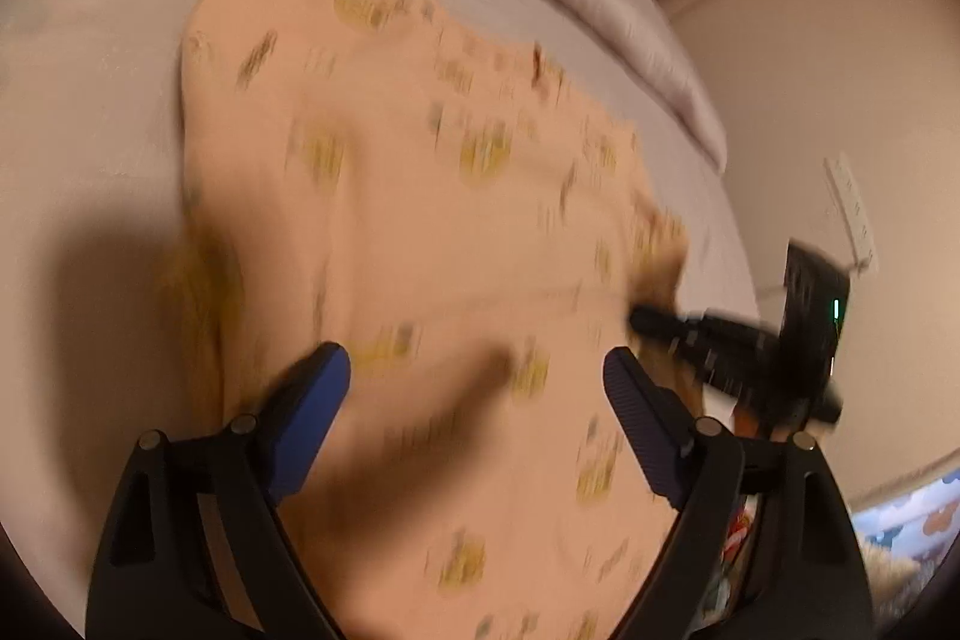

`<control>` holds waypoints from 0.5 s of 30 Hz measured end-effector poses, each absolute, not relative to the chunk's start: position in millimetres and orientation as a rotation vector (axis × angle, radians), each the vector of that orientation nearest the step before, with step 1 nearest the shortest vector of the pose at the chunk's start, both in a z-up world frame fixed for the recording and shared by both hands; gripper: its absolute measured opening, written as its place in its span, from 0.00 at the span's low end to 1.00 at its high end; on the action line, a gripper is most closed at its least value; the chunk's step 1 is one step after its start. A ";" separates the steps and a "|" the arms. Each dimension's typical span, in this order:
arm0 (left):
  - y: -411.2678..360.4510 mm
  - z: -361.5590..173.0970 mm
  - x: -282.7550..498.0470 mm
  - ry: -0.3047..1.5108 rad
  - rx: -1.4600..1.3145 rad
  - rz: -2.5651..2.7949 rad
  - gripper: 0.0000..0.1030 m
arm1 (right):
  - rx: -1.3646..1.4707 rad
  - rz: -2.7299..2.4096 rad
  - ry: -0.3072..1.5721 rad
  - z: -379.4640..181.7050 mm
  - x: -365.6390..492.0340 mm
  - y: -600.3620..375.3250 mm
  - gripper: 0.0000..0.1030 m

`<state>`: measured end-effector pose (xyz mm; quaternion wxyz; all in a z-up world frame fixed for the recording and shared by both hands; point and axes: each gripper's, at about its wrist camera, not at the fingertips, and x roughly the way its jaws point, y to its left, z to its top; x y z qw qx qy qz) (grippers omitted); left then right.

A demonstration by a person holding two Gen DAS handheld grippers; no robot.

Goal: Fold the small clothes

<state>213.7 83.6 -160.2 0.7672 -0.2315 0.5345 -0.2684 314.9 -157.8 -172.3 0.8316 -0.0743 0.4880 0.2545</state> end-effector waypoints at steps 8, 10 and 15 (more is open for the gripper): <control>98.7 -121.6 208.0 1.049 -0.561 -0.638 0.86 | -0.062 0.651 0.910 -139.8 310.8 -157.0 0.09; 99.5 -113.1 218.3 1.005 -0.581 -0.629 0.86 | -0.079 0.691 0.857 -131.8 317.1 -132.9 0.09; 103.9 -126.1 249.1 0.971 -0.695 -0.602 0.86 | -0.113 0.848 0.802 -119.6 346.5 -56.2 0.10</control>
